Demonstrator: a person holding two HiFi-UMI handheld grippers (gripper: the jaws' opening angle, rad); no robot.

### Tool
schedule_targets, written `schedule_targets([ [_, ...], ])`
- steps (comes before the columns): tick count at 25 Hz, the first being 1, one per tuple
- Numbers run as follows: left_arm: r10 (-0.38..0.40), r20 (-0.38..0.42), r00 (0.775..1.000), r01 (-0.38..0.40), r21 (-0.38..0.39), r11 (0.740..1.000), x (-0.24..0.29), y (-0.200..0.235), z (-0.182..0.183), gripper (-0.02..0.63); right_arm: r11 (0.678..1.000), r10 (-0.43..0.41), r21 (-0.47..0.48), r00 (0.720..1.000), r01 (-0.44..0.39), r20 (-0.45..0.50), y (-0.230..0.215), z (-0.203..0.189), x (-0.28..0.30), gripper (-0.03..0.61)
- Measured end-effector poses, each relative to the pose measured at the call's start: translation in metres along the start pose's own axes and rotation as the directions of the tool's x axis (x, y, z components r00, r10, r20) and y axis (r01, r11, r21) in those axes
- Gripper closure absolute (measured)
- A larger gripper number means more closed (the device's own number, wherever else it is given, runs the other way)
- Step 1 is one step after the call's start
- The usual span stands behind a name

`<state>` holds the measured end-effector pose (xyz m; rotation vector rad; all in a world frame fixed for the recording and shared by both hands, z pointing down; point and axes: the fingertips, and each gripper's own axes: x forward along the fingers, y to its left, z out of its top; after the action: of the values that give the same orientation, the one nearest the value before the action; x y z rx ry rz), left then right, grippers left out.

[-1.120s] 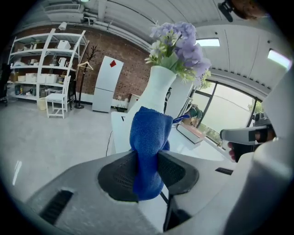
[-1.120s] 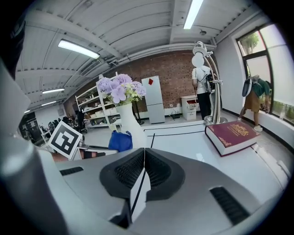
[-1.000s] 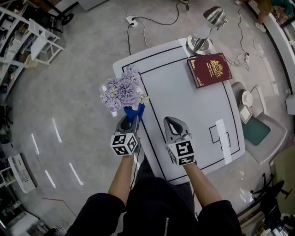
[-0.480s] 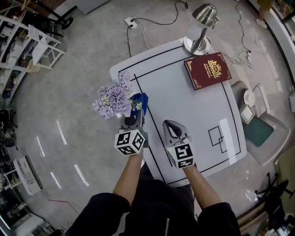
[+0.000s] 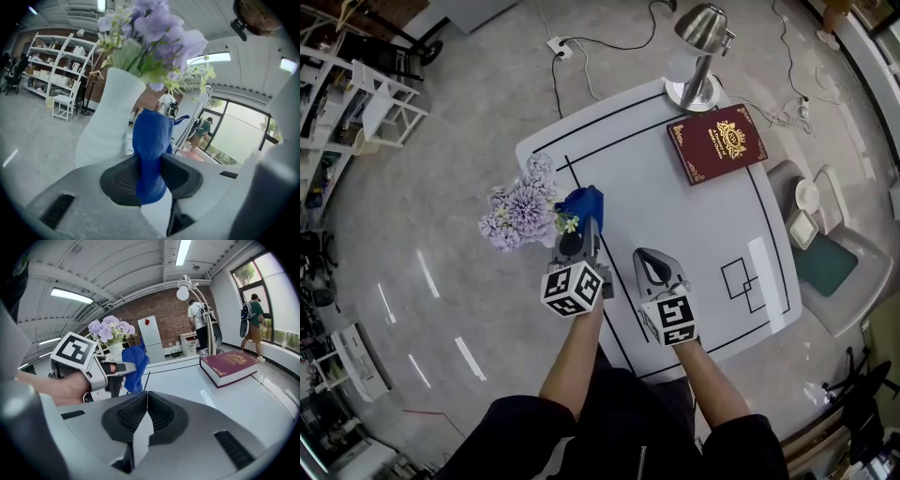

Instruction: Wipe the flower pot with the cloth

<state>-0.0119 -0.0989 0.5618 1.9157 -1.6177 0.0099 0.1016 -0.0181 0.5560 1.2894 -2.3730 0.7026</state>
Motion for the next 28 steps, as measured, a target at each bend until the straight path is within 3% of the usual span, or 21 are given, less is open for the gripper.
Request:
schedule_targets([
  [2, 0.008, 0.054, 0.999, -0.007, -0.023, 1.0, 0.003, -0.004, 0.021, 0.491, 1.0, -0.003, 0.005, 1.0, 0.003, 0.002, -0.002, 0.001, 0.001, 0.569],
  [5, 0.027, 0.073, 0.997, -0.023, -0.052, 0.998, 0.013, -0.006, 0.033, 0.491, 1.0, -0.003, 0.01, 1.0, 0.003, 0.002, -0.002, 0.0, 0.002, 0.569],
  [10, 0.068, 0.03, 0.997, -0.065, -0.095, 0.993, 0.028, 0.002, 0.022, 0.491, 1.0, -0.005, 0.009, 1.0, 0.005, 0.001, -0.002, 0.001, 0.001, 0.569],
  [15, 0.067, -0.04, 0.997, -0.069, -0.067, 0.995, 0.032, 0.004, -0.005, 0.491, 0.999, -0.035, 0.01, 0.999, 0.035, 0.011, -0.011, 0.003, -0.006, 0.569],
  [18, 0.024, -0.069, 0.997, -0.026, -0.031, 0.999, 0.022, -0.005, -0.015, 0.491, 0.998, -0.061, 0.018, 0.998, 0.061, 0.022, -0.016, 0.006, -0.015, 0.569],
  [21, -0.059, -0.103, 0.993, 0.064, 0.053, 0.997, 0.004, -0.024, -0.019, 0.489, 0.996, -0.087, 0.028, 0.995, 0.085, 0.053, -0.019, 0.016, -0.03, 0.569],
  [28, -0.211, -0.126, 0.969, 0.234, 0.216, 0.948, -0.065, -0.06, -0.012, 0.489, 0.991, -0.137, 0.006, 0.984, 0.137, 0.11, -0.012, 0.037, -0.072, 0.57],
])
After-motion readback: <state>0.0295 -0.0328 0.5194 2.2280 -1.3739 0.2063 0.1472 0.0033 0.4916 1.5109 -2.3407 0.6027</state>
